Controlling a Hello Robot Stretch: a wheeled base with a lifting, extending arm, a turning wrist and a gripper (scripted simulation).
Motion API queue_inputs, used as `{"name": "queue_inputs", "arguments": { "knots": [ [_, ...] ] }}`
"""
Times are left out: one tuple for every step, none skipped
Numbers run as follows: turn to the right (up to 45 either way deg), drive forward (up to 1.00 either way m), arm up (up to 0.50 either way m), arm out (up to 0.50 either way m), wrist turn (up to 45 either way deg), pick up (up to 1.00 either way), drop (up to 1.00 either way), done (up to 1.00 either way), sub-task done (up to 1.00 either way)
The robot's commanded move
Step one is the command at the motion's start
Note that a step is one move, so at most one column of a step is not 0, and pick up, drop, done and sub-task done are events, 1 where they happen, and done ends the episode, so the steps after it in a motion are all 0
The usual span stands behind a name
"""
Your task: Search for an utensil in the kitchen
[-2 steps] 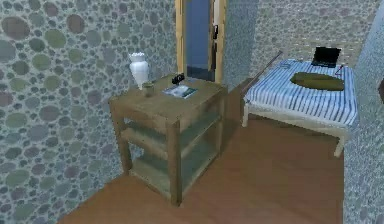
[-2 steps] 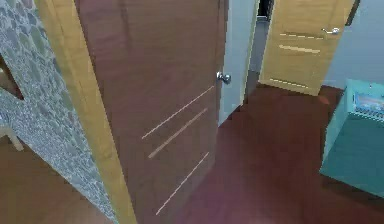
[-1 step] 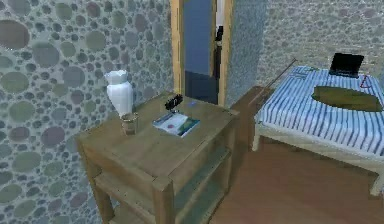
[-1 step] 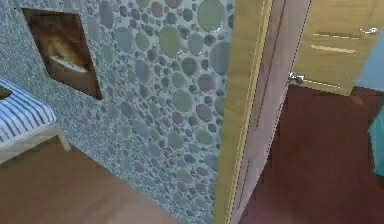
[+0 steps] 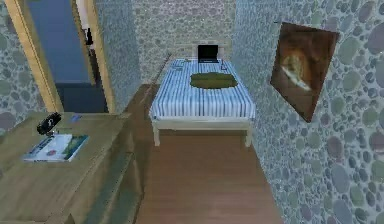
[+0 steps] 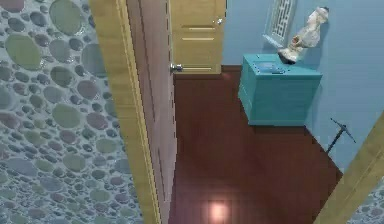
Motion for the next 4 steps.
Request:
{"name": "queue_inputs", "arguments": {
  "knots": [
    [0.0, 1.0, 0.0, 0.0, 0.0, 0.0, 0.0, 0.0, 0.0],
    [0.0, 0.35, 0.0, 0.0, 0.0, 0.0, 0.0, 0.0, 0.0],
    [-45.0, 0.0, 0.0, 0.0, 0.0, 0.0, 0.0, 0.0, 0.0],
    [-9.0, 0.0, 0.0, 0.0, 0.0, 0.0, 0.0, 0.0, 0.0]
  ]
}}
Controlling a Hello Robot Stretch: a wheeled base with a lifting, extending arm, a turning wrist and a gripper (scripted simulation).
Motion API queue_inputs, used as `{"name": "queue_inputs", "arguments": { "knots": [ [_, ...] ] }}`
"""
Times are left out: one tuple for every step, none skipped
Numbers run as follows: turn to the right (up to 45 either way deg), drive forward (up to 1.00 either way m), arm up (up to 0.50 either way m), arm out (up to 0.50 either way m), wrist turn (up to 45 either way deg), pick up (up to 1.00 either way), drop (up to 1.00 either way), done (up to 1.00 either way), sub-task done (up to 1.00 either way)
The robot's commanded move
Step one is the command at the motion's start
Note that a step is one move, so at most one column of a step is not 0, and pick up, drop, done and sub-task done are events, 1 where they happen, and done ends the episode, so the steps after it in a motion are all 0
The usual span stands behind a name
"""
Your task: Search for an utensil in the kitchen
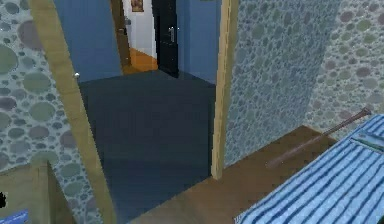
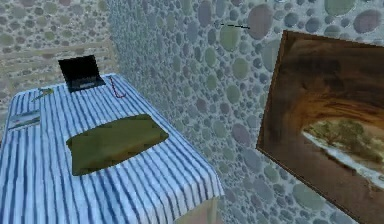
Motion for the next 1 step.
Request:
{"name": "queue_inputs", "arguments": {
  "knots": [
    [0.0, 0.3, 0.0, 0.0, 0.0, 0.0, 0.0, 0.0, 0.0]
  ]
}}
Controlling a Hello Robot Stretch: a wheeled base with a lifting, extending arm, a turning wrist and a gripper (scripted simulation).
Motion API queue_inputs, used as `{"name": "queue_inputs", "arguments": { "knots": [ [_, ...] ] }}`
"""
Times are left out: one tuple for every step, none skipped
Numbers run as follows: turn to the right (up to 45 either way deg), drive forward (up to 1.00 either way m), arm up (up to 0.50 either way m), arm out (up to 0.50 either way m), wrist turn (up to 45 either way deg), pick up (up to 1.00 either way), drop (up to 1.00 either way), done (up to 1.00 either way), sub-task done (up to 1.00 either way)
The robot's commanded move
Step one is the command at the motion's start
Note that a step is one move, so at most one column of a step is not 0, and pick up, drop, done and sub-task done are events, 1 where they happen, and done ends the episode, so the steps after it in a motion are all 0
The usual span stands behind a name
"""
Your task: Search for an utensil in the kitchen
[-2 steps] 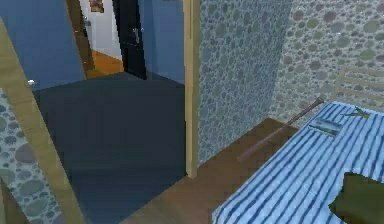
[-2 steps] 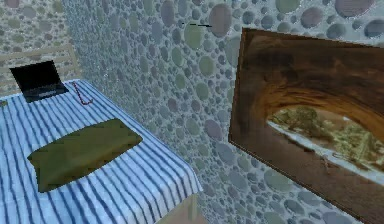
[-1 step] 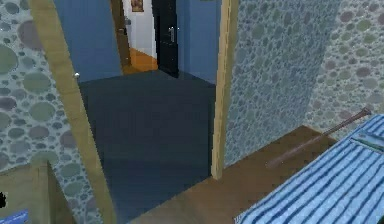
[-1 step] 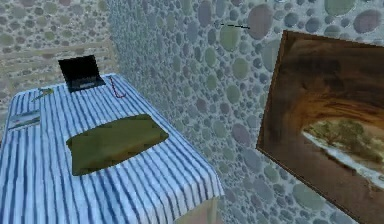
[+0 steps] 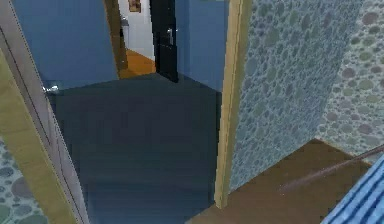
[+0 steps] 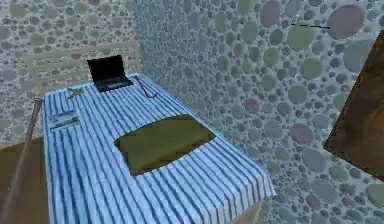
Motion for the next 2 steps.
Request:
{"name": "queue_inputs", "arguments": {
  "knots": [
    [-27.0, 0.0, 0.0, 0.0, 0.0, 0.0, 0.0, 0.0, 0.0],
    [0.0, 0.15, 0.0, 0.0, 0.0, 0.0, 0.0, 0.0, 0.0]
  ]
}}
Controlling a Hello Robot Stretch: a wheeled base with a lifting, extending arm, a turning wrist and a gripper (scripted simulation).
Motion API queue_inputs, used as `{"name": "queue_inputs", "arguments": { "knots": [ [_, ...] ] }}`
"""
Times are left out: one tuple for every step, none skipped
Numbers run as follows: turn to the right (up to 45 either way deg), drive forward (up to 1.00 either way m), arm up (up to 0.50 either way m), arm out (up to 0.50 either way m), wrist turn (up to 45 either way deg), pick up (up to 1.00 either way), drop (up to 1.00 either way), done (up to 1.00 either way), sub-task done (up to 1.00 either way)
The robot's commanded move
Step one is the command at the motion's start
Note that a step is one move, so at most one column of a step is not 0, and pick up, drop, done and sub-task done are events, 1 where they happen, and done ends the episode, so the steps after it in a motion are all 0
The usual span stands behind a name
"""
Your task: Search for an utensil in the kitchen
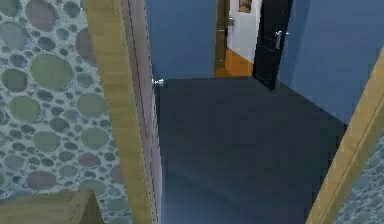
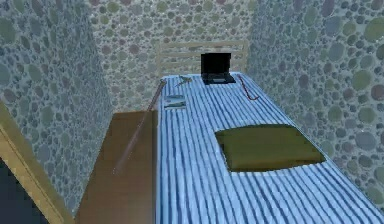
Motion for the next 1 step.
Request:
{"name": "queue_inputs", "arguments": {
  "knots": [
    [21.0, 0.0, 0.0, 0.0, 0.0, 0.0, 0.0, 0.0, 0.0]
  ]
}}
